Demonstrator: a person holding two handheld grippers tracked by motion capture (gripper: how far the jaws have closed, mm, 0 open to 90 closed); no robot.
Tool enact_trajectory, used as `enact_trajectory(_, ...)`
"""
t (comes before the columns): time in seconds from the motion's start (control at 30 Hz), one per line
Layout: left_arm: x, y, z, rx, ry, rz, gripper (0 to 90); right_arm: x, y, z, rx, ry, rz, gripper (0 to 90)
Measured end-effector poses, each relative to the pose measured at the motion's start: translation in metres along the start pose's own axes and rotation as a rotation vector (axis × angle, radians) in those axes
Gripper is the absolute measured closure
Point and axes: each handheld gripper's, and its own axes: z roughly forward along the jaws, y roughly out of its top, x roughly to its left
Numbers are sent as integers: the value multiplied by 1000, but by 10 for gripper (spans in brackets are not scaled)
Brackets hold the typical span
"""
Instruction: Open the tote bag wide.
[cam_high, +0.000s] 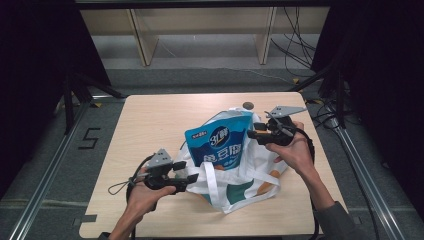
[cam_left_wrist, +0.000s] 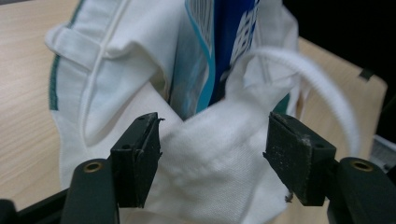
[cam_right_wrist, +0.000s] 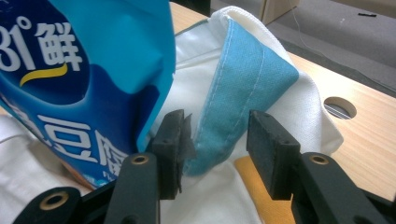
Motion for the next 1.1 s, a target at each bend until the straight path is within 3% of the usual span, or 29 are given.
enact_trajectory(0.03, -3, -2, 3, 9, 5, -2, 364, -2, 0, -1, 19, -20, -15, 579)
enact_trajectory(0.1, -7, -5, 5, 15, 18, 21, 495, 0, 2, 1, 36, 2, -10, 601)
enact_trajectory(0.13, -9, -6, 5, 22, 36, 49, 547, -2, 3, 2, 51, -17, -38, 636)
enact_trajectory(0.2, -12, -9, 7, 42, 56, 91, 613, 0, 4, 4, 79, -36, -46, 736)
enact_trajectory(0.23, -13, -11, 7, 60, 63, 116, 642, -3, 6, 5, 74, -56, -88, 785)
enact_trajectory(0.27, -13, -13, 9, 64, 63, 133, 674, -1, 7, 8, 51, -39, -61, 818)
enact_trajectory(0.3, -13, -17, 10, 75, 64, 122, 702, -5, 7, 7, 60, -25, -53, 845)
enact_trajectory(0.33, -13, -19, 11, 87, 64, 144, 723, -8, 6, 7, 64, -26, -33, 864)
enact_trajectory(0.37, -13, -22, 12, 105, 72, 167, 735, -15, 5, 8, 62, -50, -55, 872)
enact_trajectory(0.4, -16, -26, 13, 108, 67, 177, 743, -23, 2, 8, 76, -72, -44, 876)
enact_trajectory(0.43, -18, -28, 13, 110, 75, 182, 751, -31, -3, 9, 91, -85, 11, 879)
enact_trajectory(0.47, -19, -31, 14, 126, 71, 190, 758, -41, -7, 9, 117, -87, -2, 881)
enact_trajectory(0.5, -21, -35, 16, 120, 71, 177, 761, -49, -15, 12, 111, -101, 27, 883)
enact_trajectory(0.53, -20, -37, 17, 139, 81, 196, 767, -59, -22, 16, 111, -102, 33, 884)
enact_trajectory(0.57, -20, -40, 19, 160, 83, 217, 771, -60, -29, 20, 116, -69, 109, 885)
enact_trajectory(0.6, -21, -43, 20, 173, 87, 219, 775, -68, -35, 22, 158, -103, 112, 886)
enact_trajectory(0.63, -20, -46, 22, 190, 97, 233, 779, -74, -42, 27, 144, -91, 92, 886)
enact_trajectory(0.67, -20, -48, 25, 206, 100, 245, 782, -77, -48, 32, 151, -112, 106, 886)
enact_trajectory(0.7, -20, -51, 27, 231, 109, 255, 781, -79, -52, 35, 193, -104, 138, 886)
enact_trajectory(0.73, -21, -54, 30, 246, 117, 261, 781, -82, -58, 43, 191, -121, 124, 887)
enact_trajectory(0.77, -20, -56, 32, 257, 117, 272, 781, -82, -64, 50, 232, -125, 127, 888)
enact_trajectory(0.87, -20, -57, 34, 268, 121, 282, 781, -86, -90, 75, 353, -108, 139, 889)
enact_trajectory(0.9, -20, -57, 34, 254, 125, 269, 781, -91, -98, 77, 329, -90, 169, 890)
enact_trajectory(0.93, -20, -58, 34, 248, 122, 262, 781, -94, -101, 76, 317, -101, 194, 890)
enact_trajectory(0.97, -19, -58, 32, 270, 116, 285, 781, -95, -101, 75, 304, -96, 214, 890)
enact_trajectory(1.07, -17, -56, 30, 235, 101, 231, 769, -90, -96, 69, 315, -109, 175, 888)
enact_trajectory(1.1, -16, -54, 27, 220, 81, 200, 758, -89, -94, 68, 293, -115, 175, 887)
